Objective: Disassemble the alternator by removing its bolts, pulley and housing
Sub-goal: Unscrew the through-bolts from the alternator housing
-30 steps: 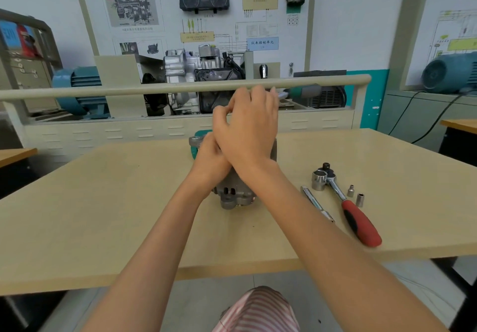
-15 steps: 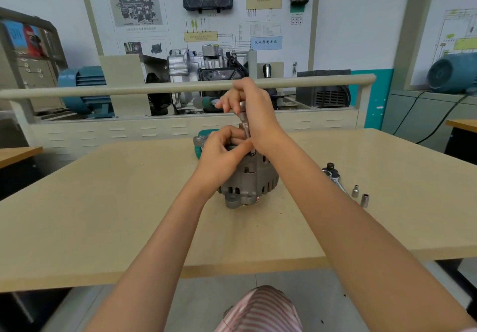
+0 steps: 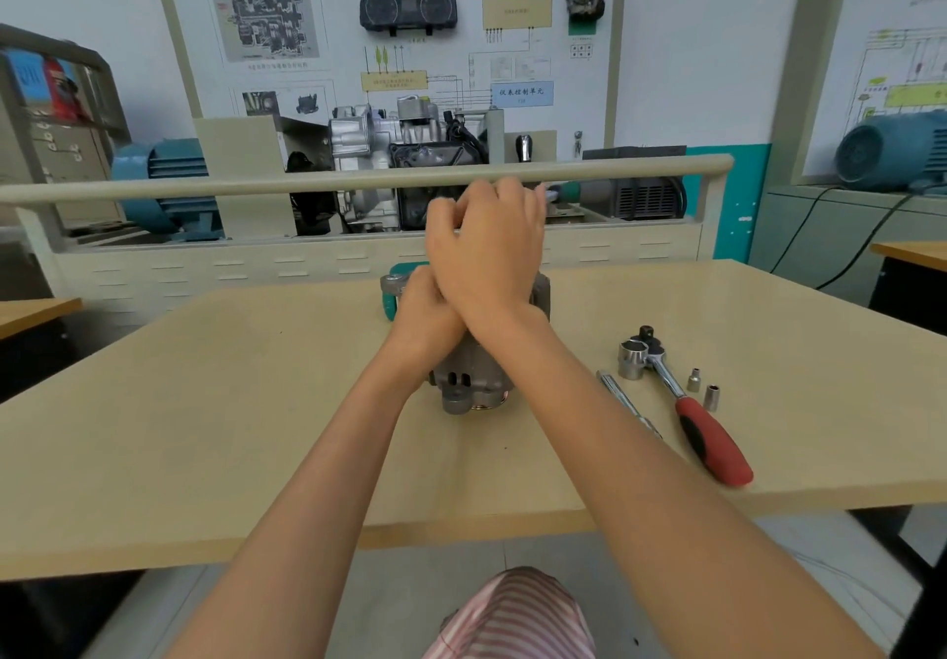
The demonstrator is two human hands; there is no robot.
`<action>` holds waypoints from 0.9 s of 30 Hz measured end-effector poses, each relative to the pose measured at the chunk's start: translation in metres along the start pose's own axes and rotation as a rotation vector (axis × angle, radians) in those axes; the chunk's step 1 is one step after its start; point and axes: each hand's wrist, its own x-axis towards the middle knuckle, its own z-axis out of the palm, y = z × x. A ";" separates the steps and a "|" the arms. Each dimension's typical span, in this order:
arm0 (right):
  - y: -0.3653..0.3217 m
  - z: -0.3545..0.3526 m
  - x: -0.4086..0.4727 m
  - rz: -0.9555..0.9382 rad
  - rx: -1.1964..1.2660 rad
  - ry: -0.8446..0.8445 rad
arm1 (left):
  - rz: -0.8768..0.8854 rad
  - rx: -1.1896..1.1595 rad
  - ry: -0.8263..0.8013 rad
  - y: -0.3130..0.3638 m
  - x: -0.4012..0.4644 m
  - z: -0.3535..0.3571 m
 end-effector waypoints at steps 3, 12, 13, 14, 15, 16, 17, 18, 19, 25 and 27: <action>-0.001 -0.004 0.010 0.124 0.457 -0.071 | 0.028 0.000 -0.033 0.001 -0.001 -0.001; 0.009 -0.002 0.025 0.332 1.091 -0.342 | 0.044 -0.054 -0.033 -0.003 -0.001 0.002; 0.011 -0.003 0.024 0.340 1.082 -0.292 | 0.048 -0.054 -0.034 -0.003 -0.001 0.003; 0.012 -0.004 0.022 0.361 1.072 -0.242 | 0.051 -0.052 -0.036 -0.003 -0.001 0.003; 0.013 -0.004 0.021 0.363 1.035 -0.204 | 0.051 -0.046 -0.037 -0.003 -0.001 0.003; 0.013 -0.003 0.018 0.331 0.958 -0.172 | 0.048 -0.032 -0.039 -0.002 0.000 0.002; 0.012 -0.003 0.015 0.259 0.836 -0.143 | 0.044 -0.011 -0.039 -0.001 0.000 0.002; 0.012 -0.003 0.011 0.155 0.664 -0.108 | 0.038 0.010 -0.036 -0.001 0.001 0.001; 0.013 -0.003 0.006 0.042 0.455 -0.068 | 0.029 0.023 -0.029 -0.001 0.001 0.001; 0.010 -0.006 -0.005 -0.065 -0.142 0.019 | -0.020 0.014 0.010 -0.002 0.001 0.003; 0.008 -0.008 0.001 -0.059 0.062 -0.024 | 0.008 -0.005 0.007 -0.001 -0.001 0.002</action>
